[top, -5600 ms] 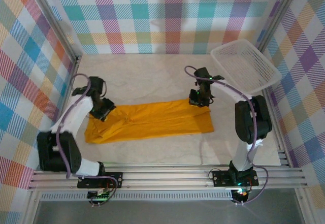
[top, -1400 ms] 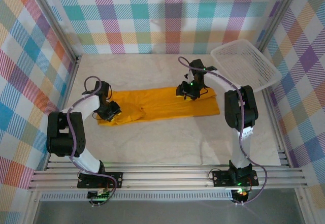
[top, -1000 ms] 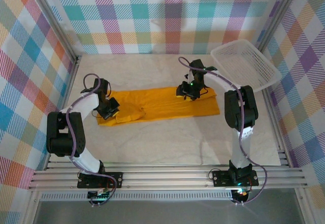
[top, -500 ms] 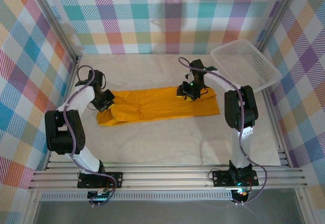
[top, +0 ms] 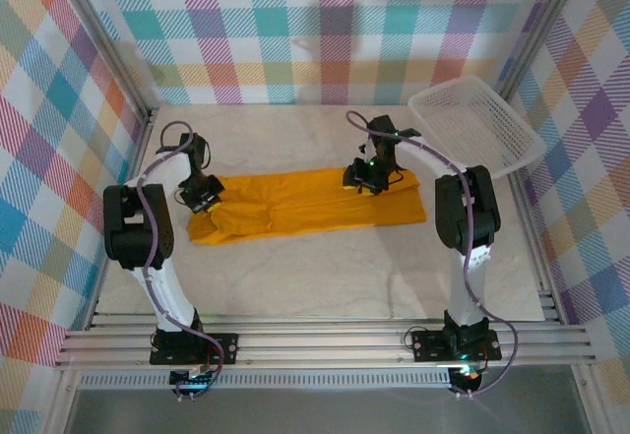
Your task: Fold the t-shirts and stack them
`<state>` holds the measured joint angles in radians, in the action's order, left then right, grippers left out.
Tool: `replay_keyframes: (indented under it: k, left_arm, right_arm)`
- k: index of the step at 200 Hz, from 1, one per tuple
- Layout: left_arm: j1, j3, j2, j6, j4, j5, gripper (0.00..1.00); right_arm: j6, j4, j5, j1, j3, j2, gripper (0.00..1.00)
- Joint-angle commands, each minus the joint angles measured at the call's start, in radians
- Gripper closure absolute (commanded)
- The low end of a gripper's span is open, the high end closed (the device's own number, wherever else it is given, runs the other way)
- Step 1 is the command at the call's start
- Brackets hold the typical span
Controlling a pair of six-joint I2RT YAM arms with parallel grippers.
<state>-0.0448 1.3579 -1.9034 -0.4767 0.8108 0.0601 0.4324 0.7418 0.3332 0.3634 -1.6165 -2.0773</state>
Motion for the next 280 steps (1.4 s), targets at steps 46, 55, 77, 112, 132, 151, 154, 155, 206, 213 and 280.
replay_keyframes:
  k: [46,55,77,112,132,151,154,155,206,213,280]
  left_arm:
    - [0.005,0.064,0.108,0.008,0.149,-0.196,0.61]
    - [0.023,0.059,0.156,-0.033,0.181,-0.205,0.63]
    - [0.075,0.021,0.196,-0.159,0.196,-0.08,0.67]
    - [0.121,-0.012,0.081,-0.296,0.152,0.03,0.78]
    - [0.12,0.033,-0.023,-0.289,0.201,-0.013,0.82]
    - [0.11,0.039,-0.08,-0.288,0.214,-0.046,0.83]
    - [0.107,0.035,-0.084,-0.29,0.213,-0.049,0.82]
    - [0.107,0.033,-0.086,-0.29,0.213,-0.05,0.82]
    - [0.071,0.083,-0.189,-0.291,0.2,-0.083,0.78]
    - [0.068,0.116,-0.206,-0.287,0.2,-0.082,0.77]
    - [0.113,0.81,-0.575,-0.248,0.224,0.051,0.7]
  right_arm:
    - [-0.028,0.042,-0.046,-0.001,0.007,0.036,0.53]
    - [-0.037,0.045,-0.059,-0.002,0.006,0.036,0.53]
    - [-0.059,0.056,-0.078,-0.02,-0.011,0.017,0.54]
    - [-0.105,0.093,-0.131,-0.066,-0.076,-0.032,0.54]
    - [-0.126,0.166,-0.216,-0.088,-0.15,-0.088,0.54]
    - [-0.134,0.197,-0.33,-0.109,-0.183,-0.12,0.54]
    - [-0.137,0.198,-0.345,-0.113,-0.186,-0.125,0.54]
    - [-0.137,0.198,-0.349,-0.114,-0.187,-0.127,0.54]
    - [-0.174,0.36,-0.498,-0.124,-0.297,-0.274,0.57]
    - [-0.168,0.367,-0.508,-0.12,-0.279,-0.269,0.57]
    - [0.072,0.252,-0.296,-0.004,0.288,0.09,0.58]
